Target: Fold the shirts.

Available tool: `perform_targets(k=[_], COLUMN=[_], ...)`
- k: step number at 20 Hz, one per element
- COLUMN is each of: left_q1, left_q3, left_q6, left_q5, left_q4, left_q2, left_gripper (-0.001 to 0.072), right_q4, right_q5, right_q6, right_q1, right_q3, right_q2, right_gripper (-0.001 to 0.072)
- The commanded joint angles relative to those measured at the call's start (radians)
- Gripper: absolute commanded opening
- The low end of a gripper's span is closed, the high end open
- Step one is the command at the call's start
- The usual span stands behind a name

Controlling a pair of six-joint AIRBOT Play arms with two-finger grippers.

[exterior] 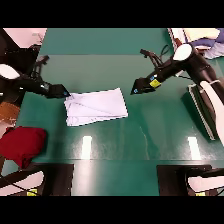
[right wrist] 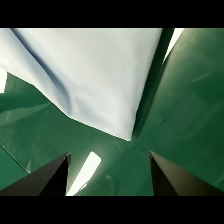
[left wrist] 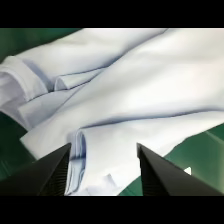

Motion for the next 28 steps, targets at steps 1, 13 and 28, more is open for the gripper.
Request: perform_targets(k=[1, 13, 28], left_q1=[-0.054, -0.062, -0.062], left_q3=[-0.046, 0.01, -0.009], left_q6=[0.014, 0.031, -0.034], left_q5=[0.071, -0.187, -0.093], left_q4=[-0.013, 0.069, -0.095], left_q2=[-0.085, -0.011, 0.125], left_gripper=[0.0501, 0.0022, 0.0618], right_q4=[-0.001, -0.037, 0.128], right_q5=[-0.055, -0.183, -0.15], right_q6=[0.0, 0.0, -0.017], right_q1=[-0.024, -0.053, -0.215], right_q3=[-0.142, -0.285, -0.285], right_q2=[0.082, 0.278, 0.097], right_gripper=[0.0557, 0.0557, 0.0559])
